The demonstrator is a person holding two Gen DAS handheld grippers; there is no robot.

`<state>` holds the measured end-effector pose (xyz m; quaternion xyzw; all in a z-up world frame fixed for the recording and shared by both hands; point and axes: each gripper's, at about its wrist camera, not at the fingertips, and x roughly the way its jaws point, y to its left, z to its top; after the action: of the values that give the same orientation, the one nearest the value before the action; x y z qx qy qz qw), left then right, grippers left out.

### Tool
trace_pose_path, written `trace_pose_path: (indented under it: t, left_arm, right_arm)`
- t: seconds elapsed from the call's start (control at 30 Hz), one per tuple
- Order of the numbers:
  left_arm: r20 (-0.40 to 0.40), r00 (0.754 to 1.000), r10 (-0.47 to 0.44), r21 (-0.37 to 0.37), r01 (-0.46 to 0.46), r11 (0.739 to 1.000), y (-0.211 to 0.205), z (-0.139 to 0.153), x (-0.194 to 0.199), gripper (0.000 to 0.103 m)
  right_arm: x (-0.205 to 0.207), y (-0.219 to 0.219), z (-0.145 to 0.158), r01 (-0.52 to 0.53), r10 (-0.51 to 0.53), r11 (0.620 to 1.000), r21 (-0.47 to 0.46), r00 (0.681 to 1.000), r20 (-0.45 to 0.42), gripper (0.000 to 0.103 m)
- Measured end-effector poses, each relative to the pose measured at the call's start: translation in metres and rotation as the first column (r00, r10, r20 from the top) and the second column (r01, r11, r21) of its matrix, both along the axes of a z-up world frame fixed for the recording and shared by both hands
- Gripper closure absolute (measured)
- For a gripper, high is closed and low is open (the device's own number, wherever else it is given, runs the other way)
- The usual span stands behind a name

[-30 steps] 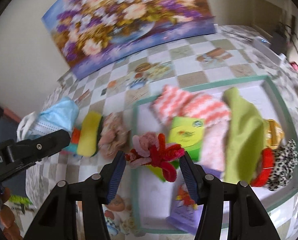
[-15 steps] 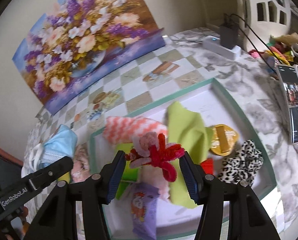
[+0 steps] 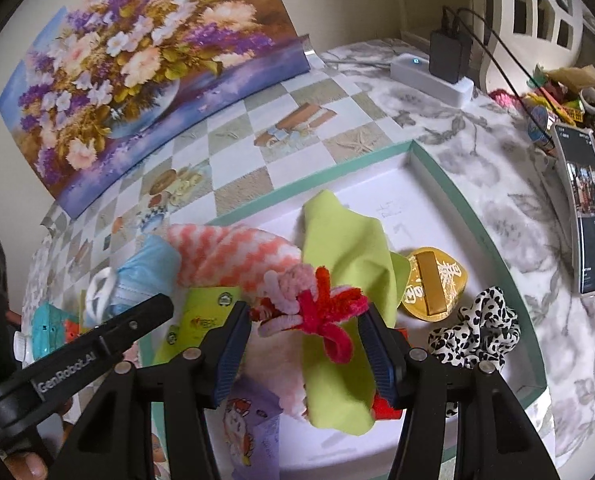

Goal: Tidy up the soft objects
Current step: 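Carry the face mask and flower clip over the white tray and open both grippers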

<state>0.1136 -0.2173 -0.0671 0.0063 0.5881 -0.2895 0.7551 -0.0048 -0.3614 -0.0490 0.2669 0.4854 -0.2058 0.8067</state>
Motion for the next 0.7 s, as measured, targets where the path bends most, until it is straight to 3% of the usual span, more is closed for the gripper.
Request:
trace_pose_path:
  t: [0.17,0.53,0.7]
  left_arm:
    - [-0.036,0.999,-0.008,-0.001,0.008,1.0,-0.006,-0.014,0.001,0.072]
    - [-0.068,0.995,-0.068,-0.024,0.066,0.998,-0.018,-0.015,-0.01,0.072]
    - [-0.083,0.995,-0.055,-0.015,0.054,0.998,-0.015,-0.014,-0.009,0.057]
  right_arm:
    - [0.0,-0.003,-0.006,0.006,-0.006,1.0,0.011,1.0,-0.018,0.044]
    - [-0.004,-0.006,-0.007,0.025,-0.024,1.0,0.009,0.999,-0.03,0.044]
    - [-0.006,-0.006,-0.007,0.027,-0.027,1.0,0.01,0.999,-0.029,0.043]
